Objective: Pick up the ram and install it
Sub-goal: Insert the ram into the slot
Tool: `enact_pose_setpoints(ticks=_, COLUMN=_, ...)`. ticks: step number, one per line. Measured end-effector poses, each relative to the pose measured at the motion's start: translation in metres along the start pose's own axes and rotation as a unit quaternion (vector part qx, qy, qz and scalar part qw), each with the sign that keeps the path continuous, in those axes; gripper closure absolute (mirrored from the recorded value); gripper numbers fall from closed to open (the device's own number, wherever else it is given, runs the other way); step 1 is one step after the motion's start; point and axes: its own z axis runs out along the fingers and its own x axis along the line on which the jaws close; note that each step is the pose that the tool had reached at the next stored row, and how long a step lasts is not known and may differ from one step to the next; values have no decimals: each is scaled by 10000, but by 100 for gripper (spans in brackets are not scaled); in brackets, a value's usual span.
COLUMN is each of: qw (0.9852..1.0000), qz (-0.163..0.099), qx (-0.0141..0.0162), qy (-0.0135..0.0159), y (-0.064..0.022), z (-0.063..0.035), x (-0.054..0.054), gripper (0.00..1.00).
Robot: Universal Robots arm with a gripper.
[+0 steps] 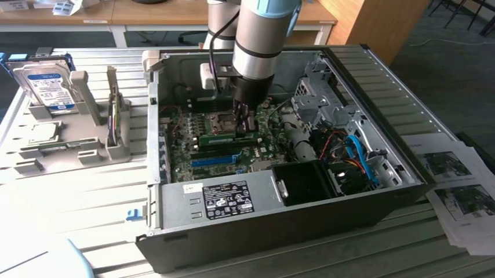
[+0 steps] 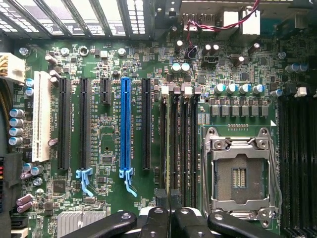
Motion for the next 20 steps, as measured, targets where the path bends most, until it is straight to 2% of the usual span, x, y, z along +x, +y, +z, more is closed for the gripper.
enact_pose_setpoints(ticks=20, qw=10000, qz=-17, qx=2, qy=1, y=1, z=-41, x=-1, gripper=89)
